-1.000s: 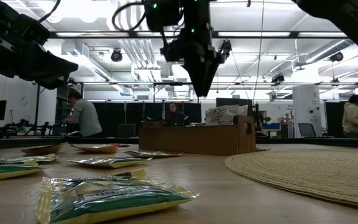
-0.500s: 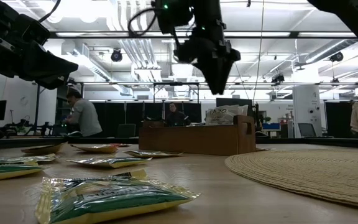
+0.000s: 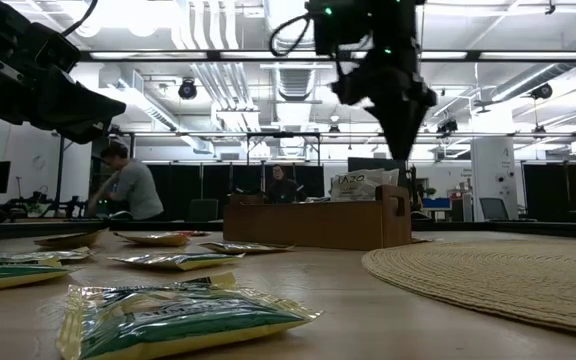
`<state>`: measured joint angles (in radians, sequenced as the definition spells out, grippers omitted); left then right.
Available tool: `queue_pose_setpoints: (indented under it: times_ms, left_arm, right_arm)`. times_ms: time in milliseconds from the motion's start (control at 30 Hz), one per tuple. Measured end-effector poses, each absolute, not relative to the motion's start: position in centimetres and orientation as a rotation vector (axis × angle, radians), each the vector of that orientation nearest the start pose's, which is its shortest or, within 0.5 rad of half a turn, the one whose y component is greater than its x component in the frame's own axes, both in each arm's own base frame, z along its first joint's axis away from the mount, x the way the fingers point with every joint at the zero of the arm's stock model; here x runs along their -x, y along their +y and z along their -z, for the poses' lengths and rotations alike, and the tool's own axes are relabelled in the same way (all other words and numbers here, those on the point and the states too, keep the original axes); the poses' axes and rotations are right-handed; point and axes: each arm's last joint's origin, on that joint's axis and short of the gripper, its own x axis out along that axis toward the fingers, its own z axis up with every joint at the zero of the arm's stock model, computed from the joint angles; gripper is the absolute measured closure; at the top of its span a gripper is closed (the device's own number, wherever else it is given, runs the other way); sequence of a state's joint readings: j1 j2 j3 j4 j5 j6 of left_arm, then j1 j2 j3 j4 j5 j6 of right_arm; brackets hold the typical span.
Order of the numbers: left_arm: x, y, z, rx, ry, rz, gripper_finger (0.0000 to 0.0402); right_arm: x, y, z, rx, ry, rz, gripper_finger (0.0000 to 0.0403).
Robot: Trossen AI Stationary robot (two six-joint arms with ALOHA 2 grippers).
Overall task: Pick & Place Tea
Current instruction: Put the yellow tea bag into the middle section of the wooden organizer
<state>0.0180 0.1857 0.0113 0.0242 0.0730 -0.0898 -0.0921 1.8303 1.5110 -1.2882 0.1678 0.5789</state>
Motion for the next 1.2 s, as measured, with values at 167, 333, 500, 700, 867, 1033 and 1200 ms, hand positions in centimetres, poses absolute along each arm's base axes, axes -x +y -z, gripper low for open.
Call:
queue_pose_setpoints:
  times_ms: [167,333,500,700,867,1033,1200]
  left_arm:
    - [-10.8,0.0,-15.4,0.097,0.152,0.048,0.0402]
    - [-10.8,0.0,-15.4,0.097,0.152,0.048,0.0402]
    - [-10.8,0.0,-15.4,0.097,0.152,0.048,0.0402]
    - [-10.8,0.0,-15.4,0.096,0.152,0.048,0.0402]
    - [-10.8,0.0,-15.4,0.097,0.152,0.048,0.0402]
    - [-10.8,0.0,-15.4,0.096,0.152,0.048,0.0402]
    - [-10.8,0.0,-15.4,0.097,0.152,0.048,0.0402]
  right_arm:
    - [-32.2,-3.6,-22.2,-0.385,1.539,0.656,0.0231]
    - [-32.0,-4.1,-20.1,-0.378,1.514,0.631,0.0203]
    - [-31.4,-5.5,-18.3,-0.396,1.507,0.608,0.0197]
    - [-30.7,-6.7,-17.1,-0.39,1.519,0.598,0.0197]
    - [-30.6,-6.6,-16.4,-0.4,1.515,0.533,0.0197]
    - [-30.7,-6.6,-15.9,-0.411,1.484,0.517,0.0197]
    - [-30.5,-6.7,-15.2,-0.414,1.471,0.518,0.0197]
